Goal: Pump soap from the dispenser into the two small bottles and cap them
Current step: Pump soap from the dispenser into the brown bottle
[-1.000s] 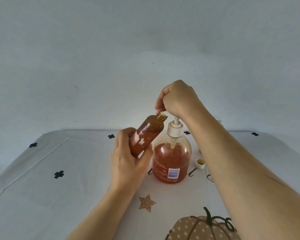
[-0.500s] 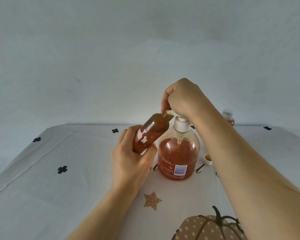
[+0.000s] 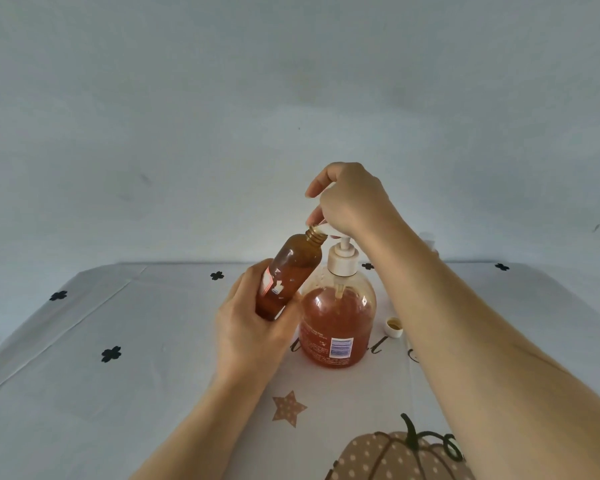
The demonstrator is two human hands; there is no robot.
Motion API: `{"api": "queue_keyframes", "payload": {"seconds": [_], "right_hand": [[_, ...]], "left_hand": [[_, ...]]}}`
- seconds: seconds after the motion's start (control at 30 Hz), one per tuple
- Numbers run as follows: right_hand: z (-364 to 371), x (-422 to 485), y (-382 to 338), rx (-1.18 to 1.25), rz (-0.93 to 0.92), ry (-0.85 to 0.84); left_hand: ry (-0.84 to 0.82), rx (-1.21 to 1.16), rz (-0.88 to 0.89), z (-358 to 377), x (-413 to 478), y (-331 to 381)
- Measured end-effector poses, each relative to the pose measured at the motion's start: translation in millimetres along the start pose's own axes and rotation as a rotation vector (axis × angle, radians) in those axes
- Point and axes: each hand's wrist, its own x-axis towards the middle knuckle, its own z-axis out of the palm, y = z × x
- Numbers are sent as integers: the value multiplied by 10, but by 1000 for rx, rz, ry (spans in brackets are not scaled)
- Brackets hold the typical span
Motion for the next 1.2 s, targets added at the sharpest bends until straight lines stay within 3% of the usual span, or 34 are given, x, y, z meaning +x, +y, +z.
{"api": "queue_keyframes", "payload": {"seconds": [0.87, 1.2], "right_hand": [[87, 18, 95, -64, -11, -96], [17, 87, 45, -17, -20, 19]], "left_hand": [[-8, -23, -92, -30, -14, -44], [-11, -47, -18, -16, -4, 41]]}}
